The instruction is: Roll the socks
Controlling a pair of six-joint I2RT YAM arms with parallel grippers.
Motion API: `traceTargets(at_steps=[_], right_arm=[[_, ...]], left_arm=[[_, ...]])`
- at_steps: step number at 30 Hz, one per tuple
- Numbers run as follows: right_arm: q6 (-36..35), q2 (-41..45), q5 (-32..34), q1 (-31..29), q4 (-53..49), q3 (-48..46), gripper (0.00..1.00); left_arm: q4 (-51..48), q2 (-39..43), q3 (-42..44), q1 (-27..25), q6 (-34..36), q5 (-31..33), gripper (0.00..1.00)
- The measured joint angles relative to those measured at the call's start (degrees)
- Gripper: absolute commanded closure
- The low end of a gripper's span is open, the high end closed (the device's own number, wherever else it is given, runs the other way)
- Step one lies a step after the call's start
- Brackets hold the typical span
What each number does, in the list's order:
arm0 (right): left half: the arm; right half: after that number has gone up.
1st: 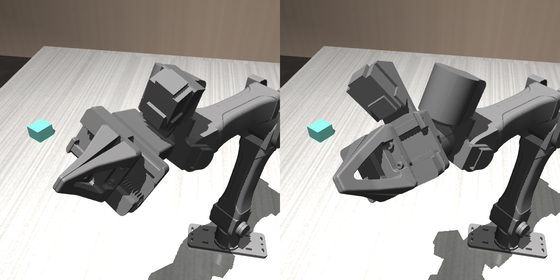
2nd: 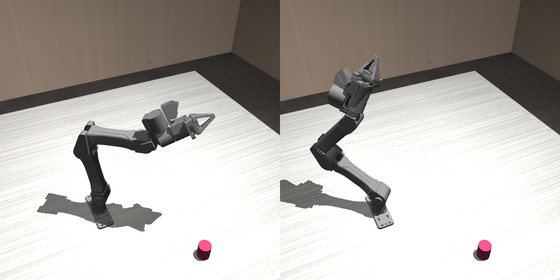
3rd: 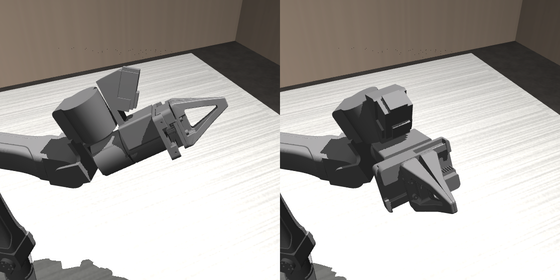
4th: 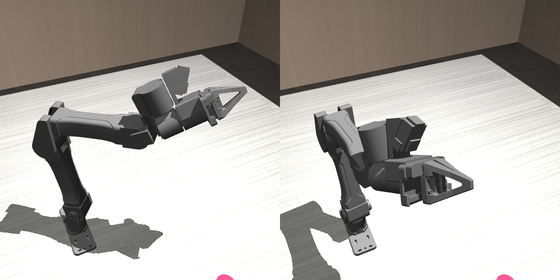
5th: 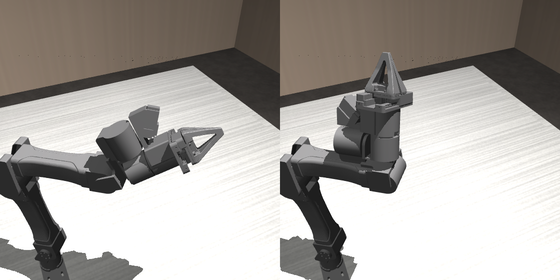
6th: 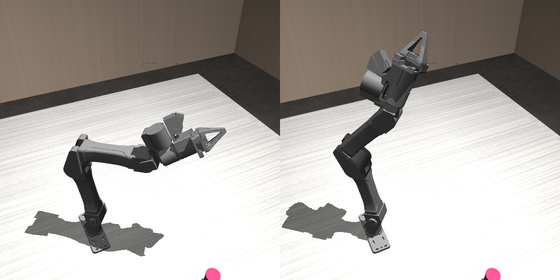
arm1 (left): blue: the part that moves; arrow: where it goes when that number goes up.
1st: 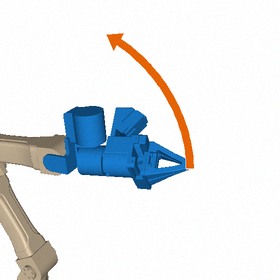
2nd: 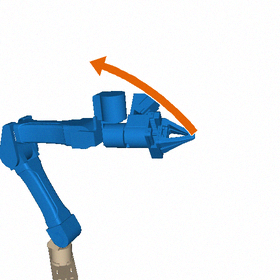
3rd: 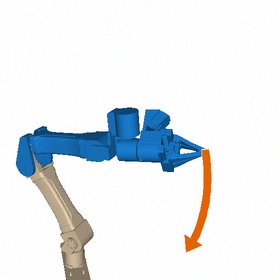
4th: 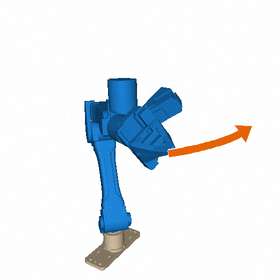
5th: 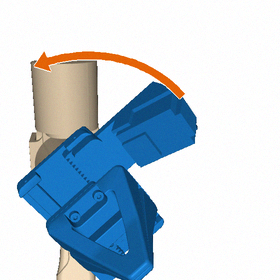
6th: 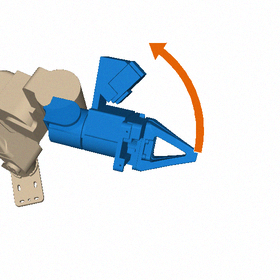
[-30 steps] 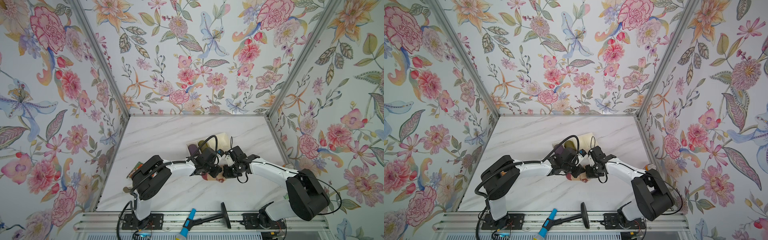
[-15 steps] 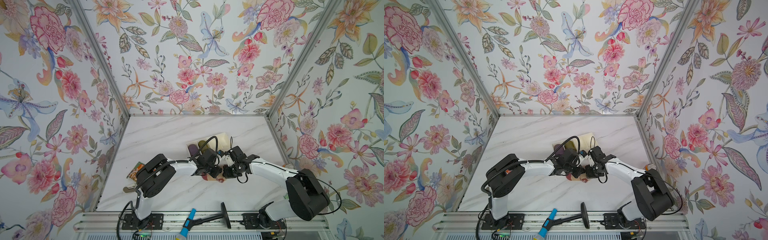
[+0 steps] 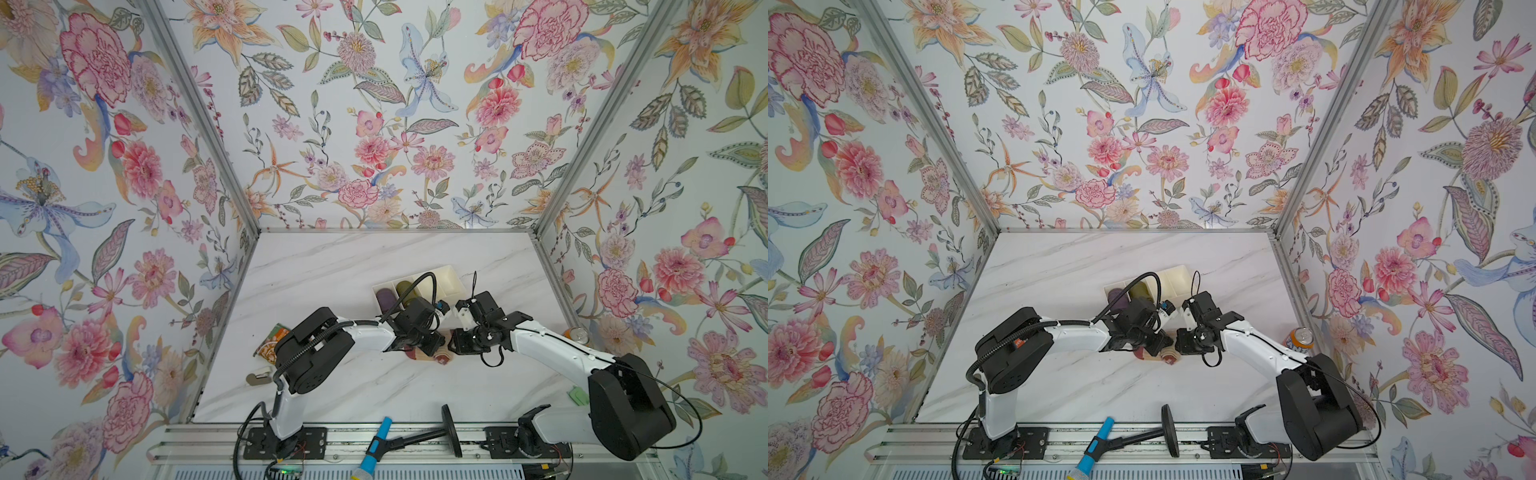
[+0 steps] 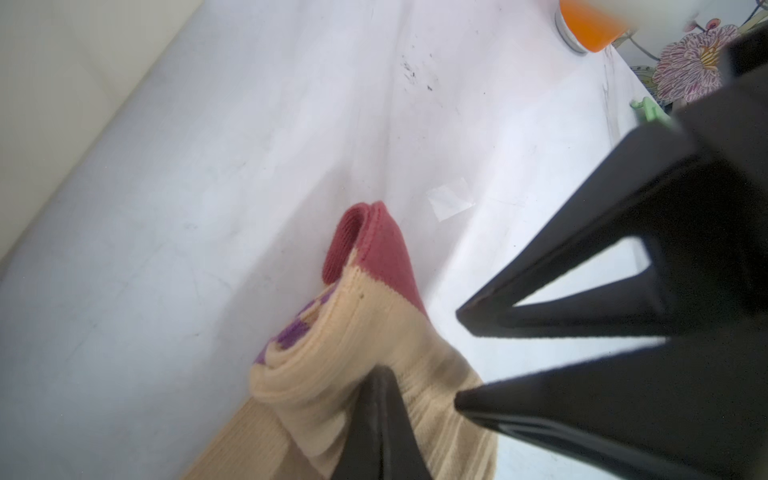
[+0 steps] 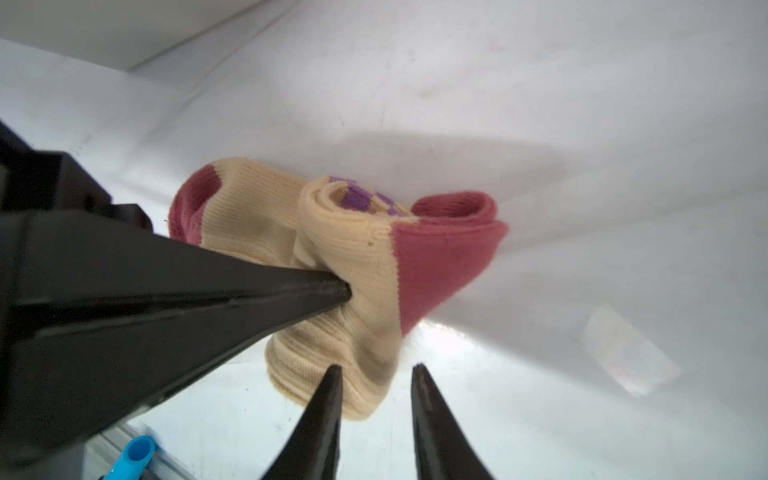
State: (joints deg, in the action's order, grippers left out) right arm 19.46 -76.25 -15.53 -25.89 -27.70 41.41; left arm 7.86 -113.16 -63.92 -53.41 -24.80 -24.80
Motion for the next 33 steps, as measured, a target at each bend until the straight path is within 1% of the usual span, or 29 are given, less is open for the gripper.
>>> traceTargets(at_steps=[5, 9, 21, 33], right_arm=[[0.3, 5.0, -0.2, 3.6, -0.2, -1.7, 0.69], [0.8, 5.5, 1.0, 4.8, -0.2, -2.9, 0.73], [2.4, 2.8, 3.8, 4.6, 2.3, -4.5, 0.76], [3.7, -1.7, 5.6, 1.5, 5.7, -4.6, 0.77]], left_arm=[[1.8, 0.0, 0.9, 0.0, -0.1, 0.0, 1.00], [3.5, 0.0, 1.8, 0.0, -0.1, 0.0, 1.00], [7.2, 0.1, 3.7, 0.0, -0.8, 0.1, 1.00], [9.0, 0.7, 5.4, 0.0, -1.0, 1.1, 1.00]])
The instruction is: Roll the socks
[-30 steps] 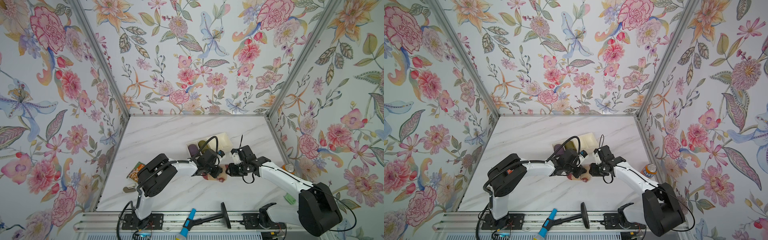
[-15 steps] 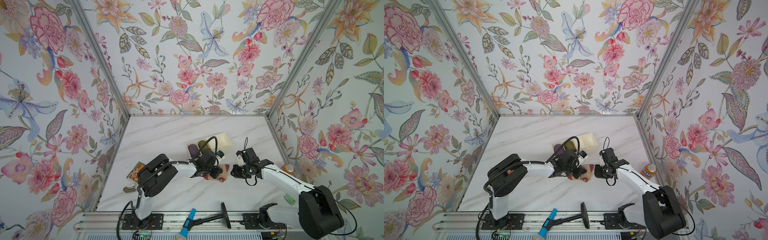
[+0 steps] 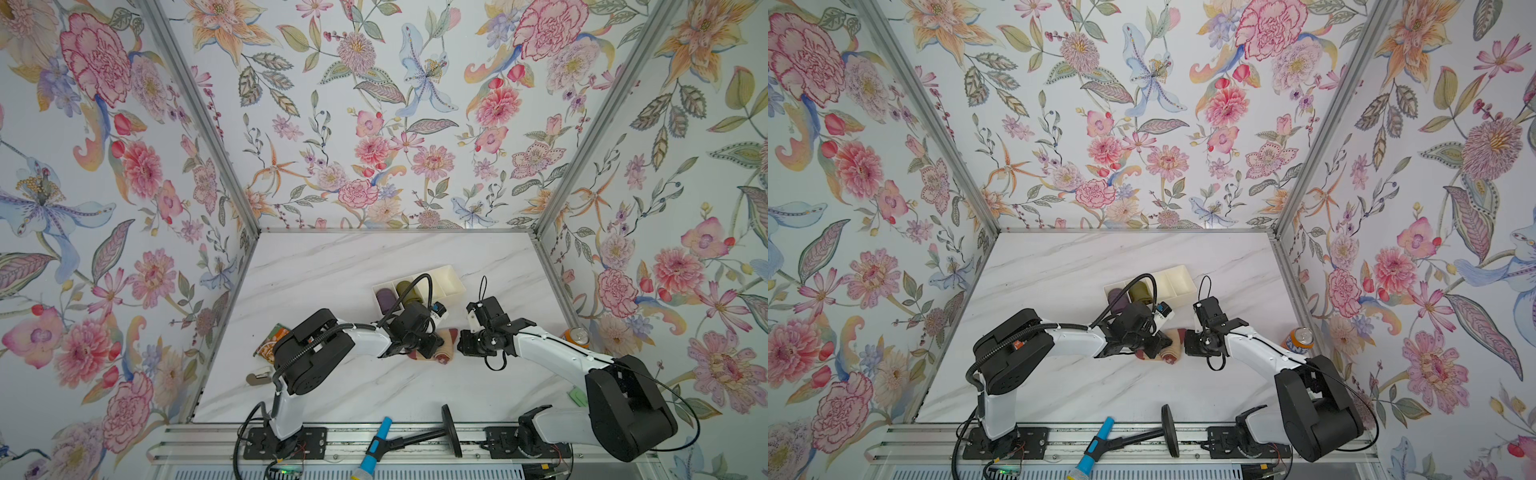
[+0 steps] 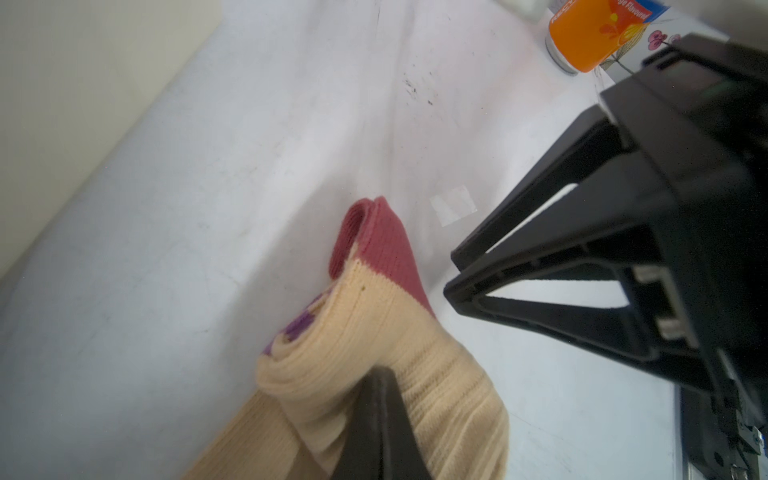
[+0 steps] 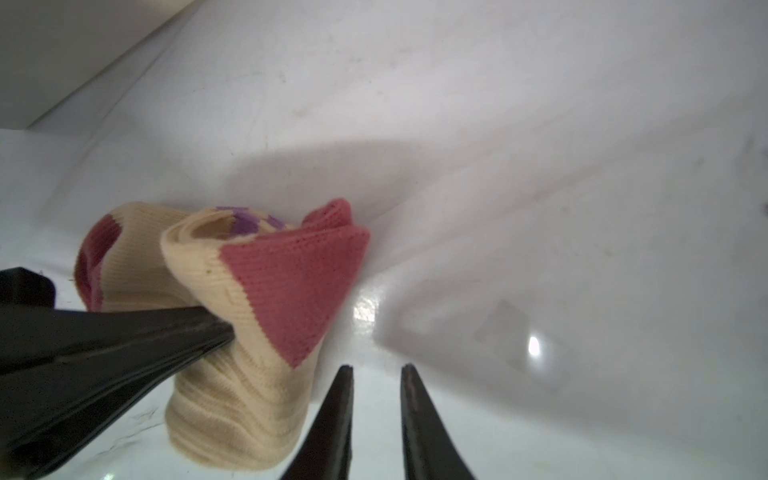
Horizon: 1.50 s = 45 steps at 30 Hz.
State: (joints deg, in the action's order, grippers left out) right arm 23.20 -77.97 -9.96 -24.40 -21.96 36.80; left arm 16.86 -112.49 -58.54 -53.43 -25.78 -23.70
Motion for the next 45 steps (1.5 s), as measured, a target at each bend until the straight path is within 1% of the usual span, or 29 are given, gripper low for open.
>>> traceTargets(at_steps=[15, 42, 45], right_arm=[[1.3, -4.2, 0.5, -1.8, 4.5, 0.6, 0.77], [2.3, -2.6, -3.5, -3.3, 8.5, 0.1, 0.78], [2.4, -2.6, -4.2, -3.3, 9.0, 0.1, 0.77]], left_arm=[[0.9, 0.8, 1.4, 0.2, 0.0, 0.4, 1.00], [0.8, 2.8, 4.9, 2.2, 0.9, 0.4, 1.00], [0.6, 3.0, 5.1, 2.2, 0.9, 0.6, 1.00]])
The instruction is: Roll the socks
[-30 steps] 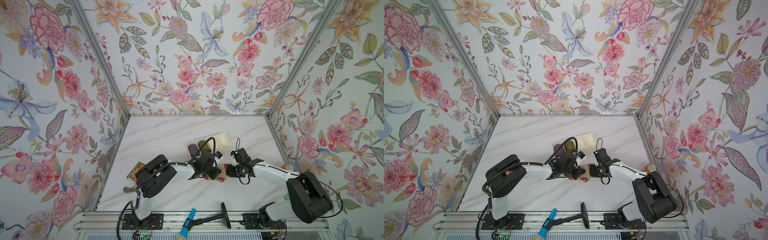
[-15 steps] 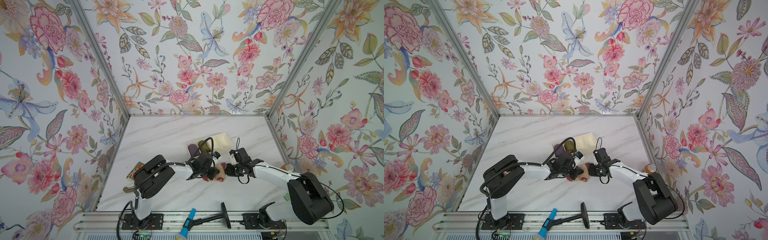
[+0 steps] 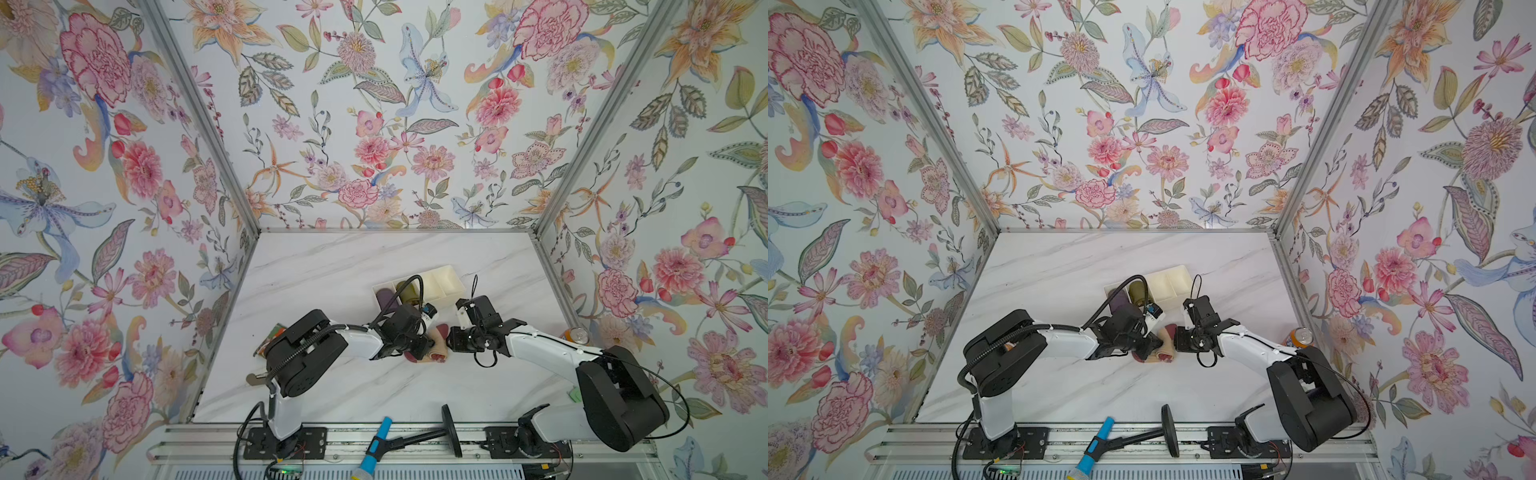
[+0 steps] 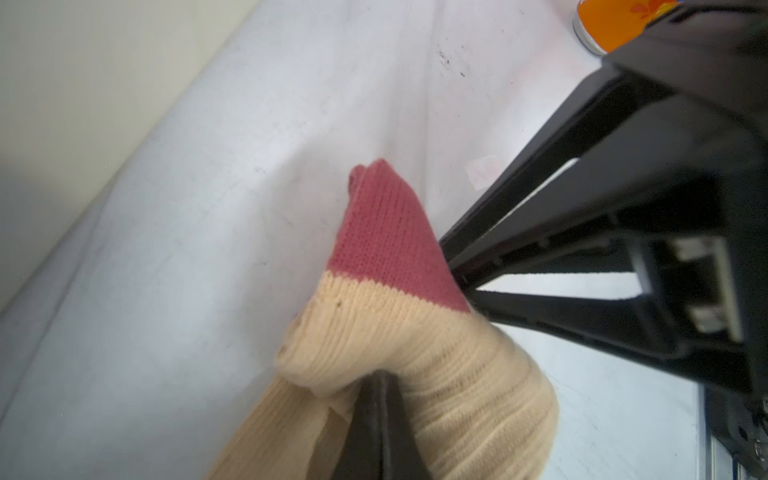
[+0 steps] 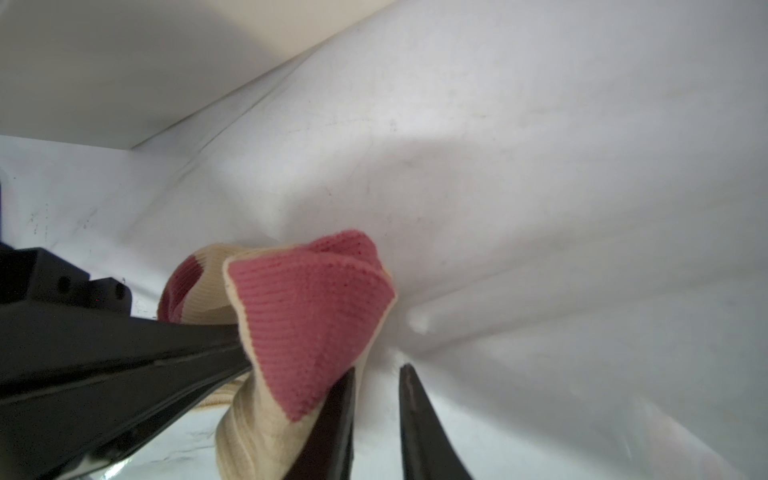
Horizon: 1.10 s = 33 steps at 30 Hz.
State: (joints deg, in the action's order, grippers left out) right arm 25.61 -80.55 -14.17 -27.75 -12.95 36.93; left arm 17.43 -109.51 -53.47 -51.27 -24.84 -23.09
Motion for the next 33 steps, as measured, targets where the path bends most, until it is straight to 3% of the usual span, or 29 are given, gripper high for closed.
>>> traceTargets(at_steps=[14, 33], right_arm=[[2.3, 0.2, -6.1, 0.0, 5.4, -1.2, 0.64], [5.2, -1.0, -11.3, 0.0, 13.7, -5.7, 0.59]], left_arm=[[-1.7, 0.7, 0.7, 0.5, 0.2, 1.1, 1.00], [-2.2, 1.5, 2.0, 1.0, 0.4, 1.5, 1.00]])
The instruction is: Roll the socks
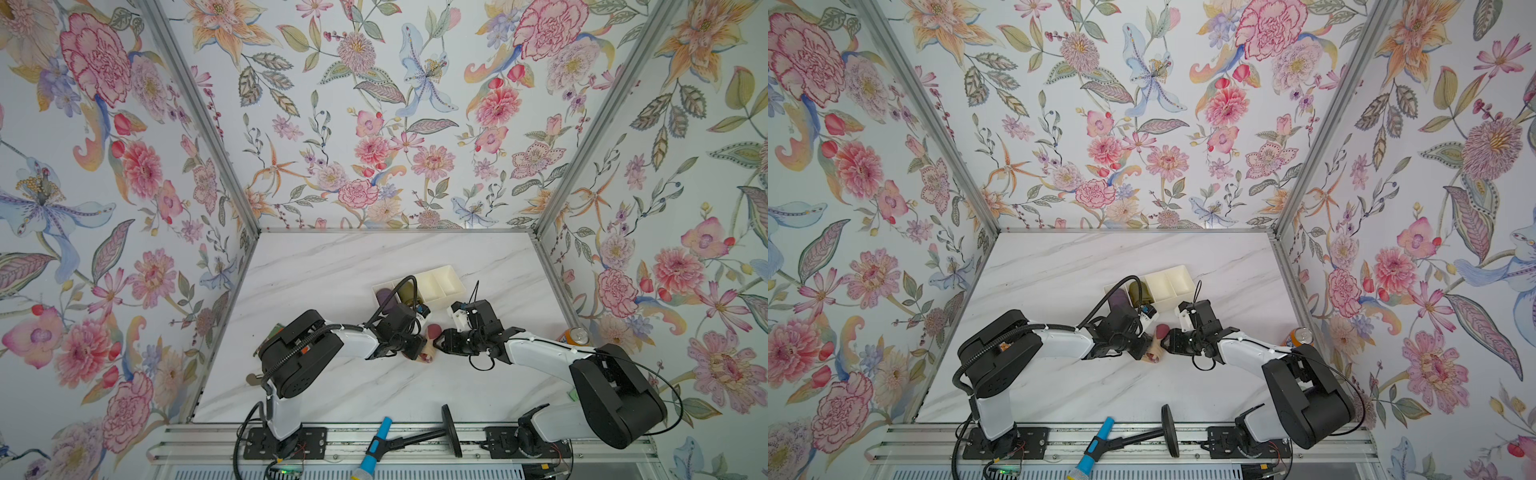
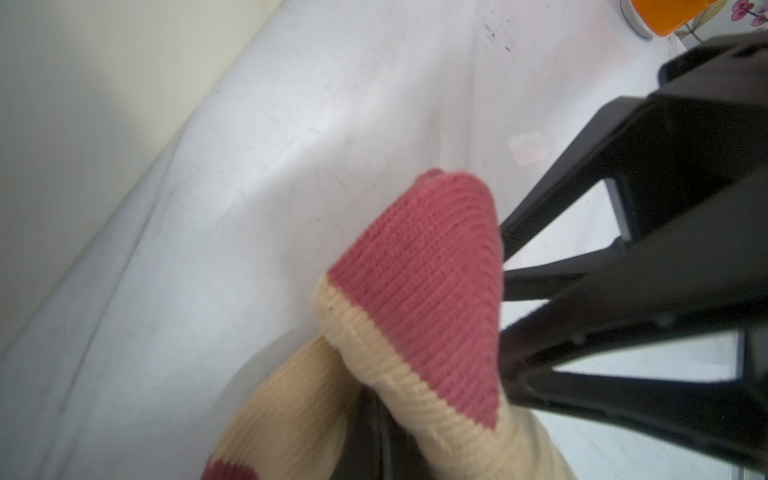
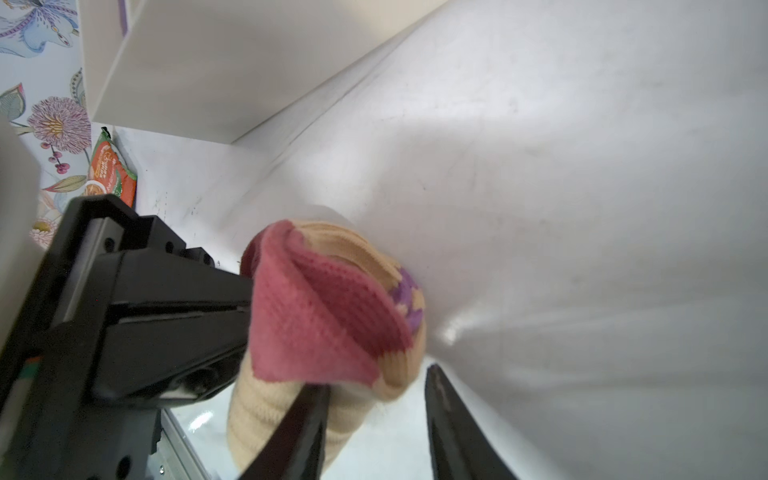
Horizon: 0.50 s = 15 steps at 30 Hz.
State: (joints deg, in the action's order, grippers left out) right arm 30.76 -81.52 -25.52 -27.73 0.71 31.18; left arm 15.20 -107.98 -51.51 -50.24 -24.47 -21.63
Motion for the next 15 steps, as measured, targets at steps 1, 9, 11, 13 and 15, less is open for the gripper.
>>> traceTargets(at_steps=[1, 9, 11, 13, 15], right_arm=[[0.2, 0.0, -0.2, 0.0, 0.6, -0.3, 0.59], [2.3, 0.0, -0.9, 0.0, 5.8, -2.8, 0.58], [3.2, -0.3, -1.1, 0.0, 7.9, -3.6, 0.58], [4.0, -0.8, -1.2, 0.0, 9.7, -4.2, 0.58], [4.8, -1.4, -1.3, 0.0, 11.8, -4.8, 0.58]], left_arm=[[0.1, 0.0, 0.1, 0.0, 0.0, 0.0, 1.00], [2.2, 0.0, 1.2, 0.2, -0.6, -0.3, 1.00], [2.6, 0.0, 1.4, 0.4, -0.7, -0.4, 1.00], [3.0, 0.0, 1.6, 0.5, -0.8, -0.4, 1.00], [3.1, 0.0, 1.6, 0.6, -1.1, -0.4, 1.00]])
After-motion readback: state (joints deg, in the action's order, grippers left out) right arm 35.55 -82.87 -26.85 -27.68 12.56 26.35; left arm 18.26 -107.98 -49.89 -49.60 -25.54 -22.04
